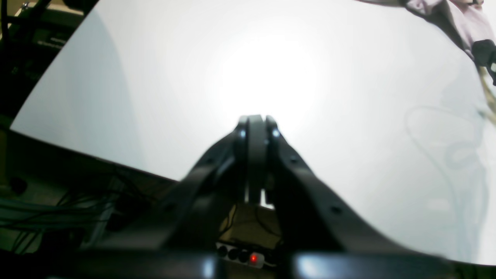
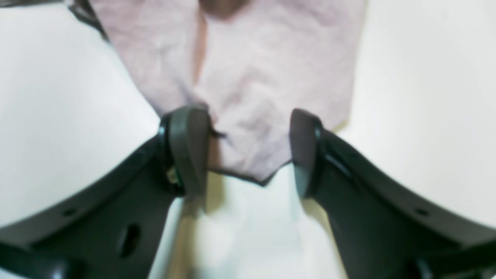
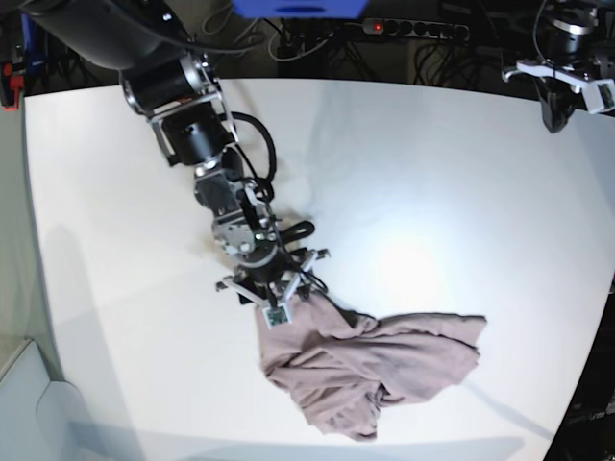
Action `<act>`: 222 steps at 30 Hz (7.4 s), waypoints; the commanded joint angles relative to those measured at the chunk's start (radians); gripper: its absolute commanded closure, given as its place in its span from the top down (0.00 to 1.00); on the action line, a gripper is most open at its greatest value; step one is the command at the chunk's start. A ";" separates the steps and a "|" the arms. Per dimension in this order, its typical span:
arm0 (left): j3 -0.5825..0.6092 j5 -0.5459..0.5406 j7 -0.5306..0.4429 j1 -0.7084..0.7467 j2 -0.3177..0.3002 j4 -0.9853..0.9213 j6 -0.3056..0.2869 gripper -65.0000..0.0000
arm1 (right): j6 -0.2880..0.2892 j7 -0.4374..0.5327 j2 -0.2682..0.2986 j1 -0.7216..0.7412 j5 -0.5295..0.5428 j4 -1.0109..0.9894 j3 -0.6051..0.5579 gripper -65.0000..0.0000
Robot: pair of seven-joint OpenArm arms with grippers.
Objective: Layout the t-shirt on the table in an organized manner, then fold the t-shirt properly
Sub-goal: 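Reach both grippers toward the crumpled pink t-shirt and grasp its edges, then lift the t-shirt with both grippers and pull them apart to stretch it, then lower the stretched t-shirt onto the table and open the right gripper, then grasp the bunched shirt end with the right gripper and swing it across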
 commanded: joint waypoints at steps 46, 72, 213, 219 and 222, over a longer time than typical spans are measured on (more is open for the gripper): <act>-0.003 0.000 0.678 -0.774 0.061 -0.166 0.006 0.31 | 0.003 -0.333 0.333 -0.755 -0.007 1.260 0.275 0.00; 0.426 0.000 0.376 -1.170 0.075 -0.935 0.001 0.31 | 0.003 -0.344 0.307 -0.754 -0.010 1.183 0.280 0.00; -0.370 -0.256 0.887 -0.783 -0.014 -0.495 -0.001 0.00 | -0.003 -0.471 0.140 -0.448 -0.012 1.307 0.508 0.00; -0.422 -0.254 0.892 -0.830 -0.014 -0.495 -0.001 0.00 | -0.001 -0.586 0.167 -0.250 -0.012 1.272 0.513 0.00; -0.450 -0.254 0.895 -0.861 -0.045 -0.498 -0.001 0.00 | 0.000 -0.632 0.175 -0.131 -0.012 1.220 0.512 0.00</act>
